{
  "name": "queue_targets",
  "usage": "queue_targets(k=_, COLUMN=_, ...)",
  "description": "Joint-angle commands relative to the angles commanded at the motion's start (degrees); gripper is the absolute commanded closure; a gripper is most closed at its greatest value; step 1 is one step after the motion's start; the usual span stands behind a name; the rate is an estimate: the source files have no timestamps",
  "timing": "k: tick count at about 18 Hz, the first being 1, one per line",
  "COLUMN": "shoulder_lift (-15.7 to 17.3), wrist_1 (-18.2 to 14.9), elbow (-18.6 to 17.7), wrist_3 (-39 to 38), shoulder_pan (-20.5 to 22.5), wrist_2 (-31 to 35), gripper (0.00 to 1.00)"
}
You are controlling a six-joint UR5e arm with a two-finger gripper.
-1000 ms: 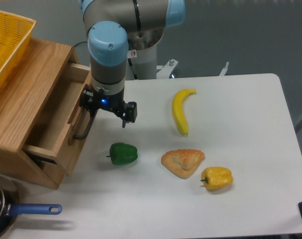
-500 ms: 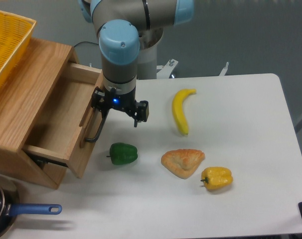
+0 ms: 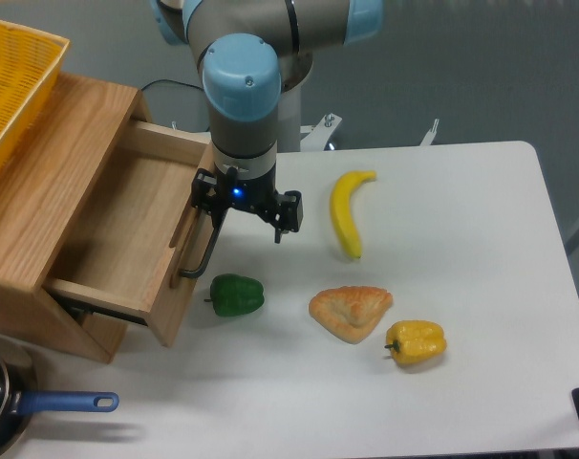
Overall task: Slide open the top drawer
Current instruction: 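Pull the handle outward from the cabinet, sliding the drawer open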
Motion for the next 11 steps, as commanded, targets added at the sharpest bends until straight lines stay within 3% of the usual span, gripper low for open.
queue_targets(k=11, shoulder_lift=-1.1, wrist_1=-0.1, elbow=1.3, wrist_3=3.4, shoulder_pan=2.5, wrist_2=0.1, gripper=0.00)
